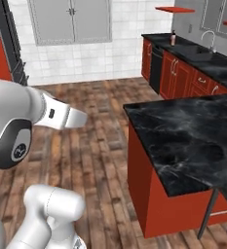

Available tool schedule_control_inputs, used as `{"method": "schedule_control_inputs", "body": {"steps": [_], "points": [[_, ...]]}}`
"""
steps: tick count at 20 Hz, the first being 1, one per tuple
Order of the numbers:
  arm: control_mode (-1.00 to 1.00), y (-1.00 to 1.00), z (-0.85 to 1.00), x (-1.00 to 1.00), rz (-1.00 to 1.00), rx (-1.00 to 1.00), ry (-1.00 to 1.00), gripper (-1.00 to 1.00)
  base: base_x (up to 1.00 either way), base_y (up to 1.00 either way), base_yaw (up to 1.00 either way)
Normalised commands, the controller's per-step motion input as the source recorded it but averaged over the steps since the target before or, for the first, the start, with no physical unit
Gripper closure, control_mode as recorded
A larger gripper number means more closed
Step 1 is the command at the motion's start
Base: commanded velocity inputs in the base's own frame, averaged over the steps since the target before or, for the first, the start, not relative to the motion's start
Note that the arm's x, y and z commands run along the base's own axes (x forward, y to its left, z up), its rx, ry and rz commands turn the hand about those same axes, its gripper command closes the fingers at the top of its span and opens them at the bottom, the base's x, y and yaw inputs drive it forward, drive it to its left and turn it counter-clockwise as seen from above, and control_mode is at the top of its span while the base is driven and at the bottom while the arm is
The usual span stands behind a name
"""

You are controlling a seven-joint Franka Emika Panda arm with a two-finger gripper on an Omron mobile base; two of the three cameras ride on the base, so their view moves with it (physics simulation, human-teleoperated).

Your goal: Place the large bottle from the dining counter next to the other large bottle outside the sink, and place the small bottle from the dining counter next to the other small bottle inside the sink.

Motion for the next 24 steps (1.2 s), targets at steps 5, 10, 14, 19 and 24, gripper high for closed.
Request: {"method": "schedule_control_inputs", "body": {"steps": [5,10,14,19,24], "points": [[1.00,0.00,0.00,0.00,0.00,0.00,0.00,-1.00,-0.10,-0.51,0.31],[1.00,0.00,0.00,0.00,0.00,0.00,0.00,-1.00,0.00,-0.63,0.26],[1.00,0.00,0.00,0.00,0.00,0.00,0.00,-1.00,0.00,-0.72,0.22],[1.00,0.00,0.00,0.00,0.00,0.00,0.00,-1.00,-0.06,-0.37,0.36],[1.00,0.00,0.00,0.00,0.00,0.00,0.00,-1.00,-0.09,-0.03,0.49]]}}
